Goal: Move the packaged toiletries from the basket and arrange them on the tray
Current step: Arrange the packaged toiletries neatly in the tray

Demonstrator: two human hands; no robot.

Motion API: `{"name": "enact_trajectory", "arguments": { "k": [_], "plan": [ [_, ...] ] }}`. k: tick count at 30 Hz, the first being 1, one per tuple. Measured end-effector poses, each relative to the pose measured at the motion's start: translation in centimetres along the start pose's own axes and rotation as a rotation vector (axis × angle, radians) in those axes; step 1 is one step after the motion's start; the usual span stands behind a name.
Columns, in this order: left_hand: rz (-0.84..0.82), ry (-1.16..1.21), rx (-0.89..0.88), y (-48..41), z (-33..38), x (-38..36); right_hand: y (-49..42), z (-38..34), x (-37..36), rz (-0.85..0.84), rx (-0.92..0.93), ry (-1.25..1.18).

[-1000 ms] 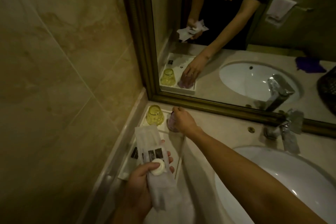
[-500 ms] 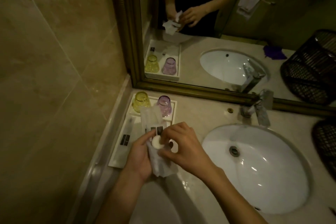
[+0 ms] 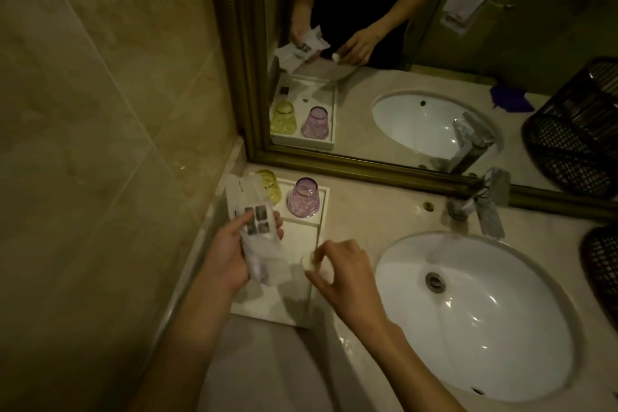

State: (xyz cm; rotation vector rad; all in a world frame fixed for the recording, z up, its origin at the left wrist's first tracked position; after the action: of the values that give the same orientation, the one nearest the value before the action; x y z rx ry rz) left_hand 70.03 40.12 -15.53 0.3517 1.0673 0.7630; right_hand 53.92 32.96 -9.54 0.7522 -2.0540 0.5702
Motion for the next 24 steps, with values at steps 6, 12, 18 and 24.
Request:
{"name": "enact_trajectory", "arguments": {
  "k": [6, 12, 18, 24],
  "plan": [
    [-0.018, 0.017, 0.017, 0.3, -1.0, -0.8, 2.6, 0.6, -10.3, -0.255, 0.086, 0.243],
    [-0.018, 0.008, 0.046, 1.2, -2.7, -0.4, 3.9, 1.8, -13.1, -0.273, 0.052, 0.263],
    [-0.042, 0.02, 0.052, 1.6, -2.8, -0.7, 3.8, 1.7, -12.7, -0.275, 0.01, 0.237],
    [-0.053, -0.026, 0.066, 1.6, -2.9, -0.5, 0.9, 3.1, -4.2, 0.096, -0.386, -0.414]
  ]
}}
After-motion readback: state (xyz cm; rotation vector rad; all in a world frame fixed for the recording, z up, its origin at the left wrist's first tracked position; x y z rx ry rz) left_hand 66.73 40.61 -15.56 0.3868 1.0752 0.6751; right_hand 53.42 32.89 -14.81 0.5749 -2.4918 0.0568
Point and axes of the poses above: each hand's wrist, its own y-axis away from the middle knuckle, its own x-axis out of the back of the hand, z = x × y, the point moved 10 cm from there along -y, towards the middle knuckle, and after that the axes turned 5 degrees about -x, right-handed, at the moved point
